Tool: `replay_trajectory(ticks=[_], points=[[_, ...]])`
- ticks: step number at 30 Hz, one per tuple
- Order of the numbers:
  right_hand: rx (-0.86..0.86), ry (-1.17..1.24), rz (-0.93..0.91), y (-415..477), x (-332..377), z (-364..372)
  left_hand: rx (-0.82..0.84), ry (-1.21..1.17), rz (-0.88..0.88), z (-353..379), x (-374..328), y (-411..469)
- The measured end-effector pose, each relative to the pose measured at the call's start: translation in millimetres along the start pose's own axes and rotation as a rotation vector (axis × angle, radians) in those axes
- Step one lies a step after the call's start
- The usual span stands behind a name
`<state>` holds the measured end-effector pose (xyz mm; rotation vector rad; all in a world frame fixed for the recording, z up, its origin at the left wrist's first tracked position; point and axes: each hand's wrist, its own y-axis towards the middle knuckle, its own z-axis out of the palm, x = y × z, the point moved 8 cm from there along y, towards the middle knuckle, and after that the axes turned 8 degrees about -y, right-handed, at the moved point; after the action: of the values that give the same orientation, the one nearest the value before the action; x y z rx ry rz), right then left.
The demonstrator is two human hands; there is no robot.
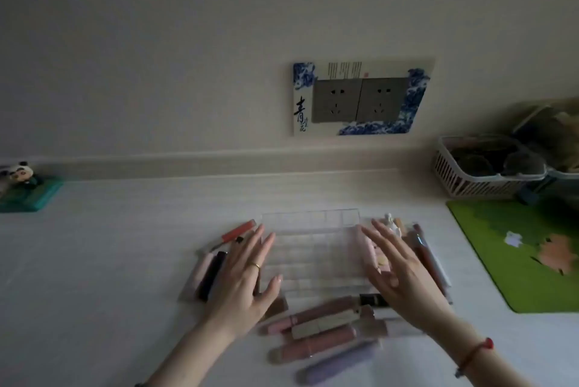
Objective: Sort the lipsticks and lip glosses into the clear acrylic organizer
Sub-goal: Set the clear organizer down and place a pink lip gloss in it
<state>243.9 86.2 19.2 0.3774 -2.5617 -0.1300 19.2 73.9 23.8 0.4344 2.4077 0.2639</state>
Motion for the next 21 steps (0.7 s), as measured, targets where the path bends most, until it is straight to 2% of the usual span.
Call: replay_trajectory(ticks=[3, 7, 16, 21], points=[[-0.055, -0.049, -0.013, 19.4, -6.4, 2.4, 0.024, 0.020, 0.007, 6.9, 18.4, 18.7], [-0.035, -0.097, -0.091, 34.8, -12.6, 15.9, 0.100, 0.115, 0.064, 21.6, 37.5, 34.4], [-0.021, -0.197, -0.157, 35.9, -22.3, 29.7, 0.064, 0.171, 0.192, 28.0, 46.6, 39.1], [-0.020, -0.233, -0.150, 40.5, -26.4, 32.3, 0.080, 0.172, 0.179, 26.7, 46.2, 40.1]])
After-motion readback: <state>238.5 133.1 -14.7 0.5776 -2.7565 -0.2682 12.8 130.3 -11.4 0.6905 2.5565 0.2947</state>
